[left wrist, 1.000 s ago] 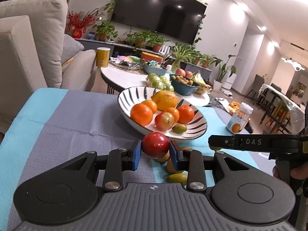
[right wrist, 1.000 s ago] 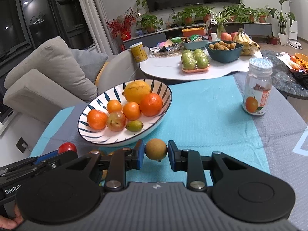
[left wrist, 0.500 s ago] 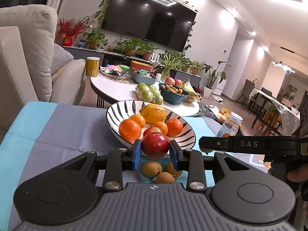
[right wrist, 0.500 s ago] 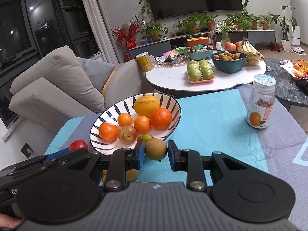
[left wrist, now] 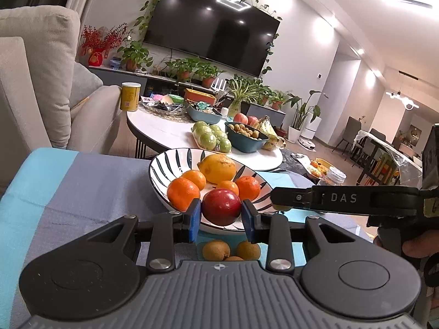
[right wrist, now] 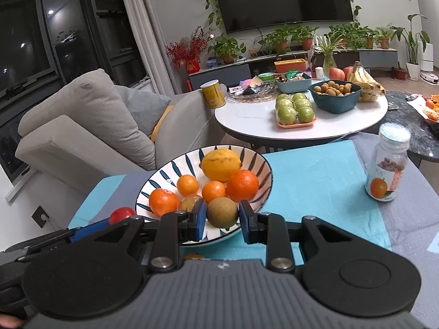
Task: Organize fruits
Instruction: 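Lower the tomato and brown fruit into the striped bowl and open both grippers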
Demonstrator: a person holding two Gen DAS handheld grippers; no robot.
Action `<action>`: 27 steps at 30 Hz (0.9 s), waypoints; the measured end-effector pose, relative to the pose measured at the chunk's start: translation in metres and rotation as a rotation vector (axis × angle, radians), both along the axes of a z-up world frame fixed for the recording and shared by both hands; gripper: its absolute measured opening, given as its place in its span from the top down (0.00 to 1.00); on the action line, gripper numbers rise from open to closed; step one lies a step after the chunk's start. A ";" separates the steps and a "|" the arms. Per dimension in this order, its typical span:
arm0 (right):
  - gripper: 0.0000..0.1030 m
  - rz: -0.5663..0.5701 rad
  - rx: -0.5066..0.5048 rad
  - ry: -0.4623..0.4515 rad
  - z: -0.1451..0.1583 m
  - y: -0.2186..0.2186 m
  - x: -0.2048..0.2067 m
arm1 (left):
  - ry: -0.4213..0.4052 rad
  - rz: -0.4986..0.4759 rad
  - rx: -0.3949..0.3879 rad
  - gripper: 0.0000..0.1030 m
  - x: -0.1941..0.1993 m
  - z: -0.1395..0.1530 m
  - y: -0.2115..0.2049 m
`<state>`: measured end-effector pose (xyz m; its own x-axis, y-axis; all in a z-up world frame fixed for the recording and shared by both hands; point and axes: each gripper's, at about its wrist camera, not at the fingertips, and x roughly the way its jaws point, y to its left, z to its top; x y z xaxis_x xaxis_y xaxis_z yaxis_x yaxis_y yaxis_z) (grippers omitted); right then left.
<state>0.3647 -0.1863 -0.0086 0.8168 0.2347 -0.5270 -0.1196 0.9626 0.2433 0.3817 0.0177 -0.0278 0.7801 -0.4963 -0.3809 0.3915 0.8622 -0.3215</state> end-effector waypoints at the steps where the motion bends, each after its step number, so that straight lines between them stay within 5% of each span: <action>1: 0.65 0.003 0.002 0.002 -0.001 0.001 0.000 | -0.001 0.000 0.000 0.71 0.000 0.000 0.000; 27: 0.65 0.032 0.029 0.056 -0.018 0.006 0.020 | 0.042 -0.025 -0.045 0.71 0.022 -0.014 -0.002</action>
<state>0.3849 -0.1801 -0.0268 0.7780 0.2758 -0.5644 -0.1354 0.9510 0.2781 0.4039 0.0157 -0.0420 0.7513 -0.5326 -0.3898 0.3979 0.8367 -0.3762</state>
